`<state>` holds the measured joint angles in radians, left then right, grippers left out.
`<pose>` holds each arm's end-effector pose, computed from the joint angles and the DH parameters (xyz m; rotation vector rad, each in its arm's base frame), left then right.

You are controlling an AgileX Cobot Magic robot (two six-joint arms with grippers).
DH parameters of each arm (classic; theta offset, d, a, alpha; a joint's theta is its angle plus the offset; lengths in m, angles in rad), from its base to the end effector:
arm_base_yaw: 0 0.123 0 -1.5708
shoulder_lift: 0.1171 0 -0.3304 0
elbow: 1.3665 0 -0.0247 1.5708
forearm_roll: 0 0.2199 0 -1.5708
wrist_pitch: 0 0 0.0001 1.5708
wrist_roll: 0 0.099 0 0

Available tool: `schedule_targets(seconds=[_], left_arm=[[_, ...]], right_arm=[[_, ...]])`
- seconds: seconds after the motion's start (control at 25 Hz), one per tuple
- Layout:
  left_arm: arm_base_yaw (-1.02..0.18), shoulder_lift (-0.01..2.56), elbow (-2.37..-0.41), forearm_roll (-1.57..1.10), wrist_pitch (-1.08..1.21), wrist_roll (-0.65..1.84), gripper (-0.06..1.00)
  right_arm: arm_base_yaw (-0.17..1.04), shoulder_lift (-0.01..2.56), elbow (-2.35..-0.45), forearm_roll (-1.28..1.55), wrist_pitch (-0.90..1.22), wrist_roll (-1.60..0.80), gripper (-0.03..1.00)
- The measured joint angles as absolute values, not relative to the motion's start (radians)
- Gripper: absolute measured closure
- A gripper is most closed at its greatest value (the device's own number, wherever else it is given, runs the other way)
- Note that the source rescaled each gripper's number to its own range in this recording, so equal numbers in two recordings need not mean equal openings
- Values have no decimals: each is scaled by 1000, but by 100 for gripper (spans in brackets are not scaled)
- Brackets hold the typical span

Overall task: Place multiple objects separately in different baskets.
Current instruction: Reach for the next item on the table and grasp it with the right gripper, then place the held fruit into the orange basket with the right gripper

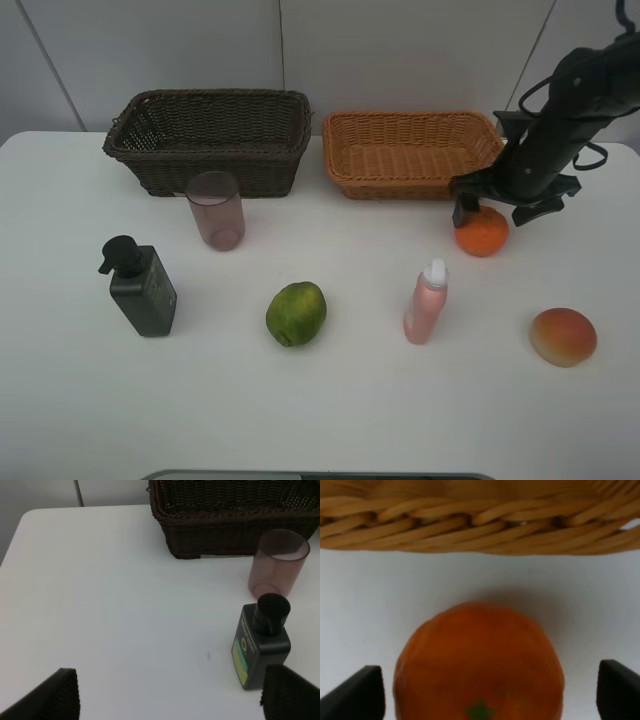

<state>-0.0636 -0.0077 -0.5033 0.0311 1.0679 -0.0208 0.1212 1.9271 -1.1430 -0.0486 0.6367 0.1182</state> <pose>-0.0721 0.0073 0.2585 0.0419 2.0397 -0.0157 0.3560 0.0405 0.1987 -0.0561 2.9016 -0.0071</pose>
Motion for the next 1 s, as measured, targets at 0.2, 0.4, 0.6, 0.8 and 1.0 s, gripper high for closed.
schedule_targets(seconds=[0.2, 0.4, 0.6, 0.8, 1.0], left_arm=[[-64, -8, -503, 31, 1068, -21, 0], [-64, -8, -503, 31, 1068, -21, 0], [-64, -8, -503, 31, 1068, -21, 0], [-64, -8, -503, 31, 1068, -21, 0], [-64, -8, -503, 31, 1068, -21, 0]], right_arm=[[131, 1961, -1145, -52, 604, 118, 15], [141, 2008, -1147, -52, 585, 118, 15], [142, 2017, -1147, -52, 584, 118, 16], [143, 2017, -1148, -52, 588, 118, 36], [143, 2017, -1148, -52, 594, 118, 36]])
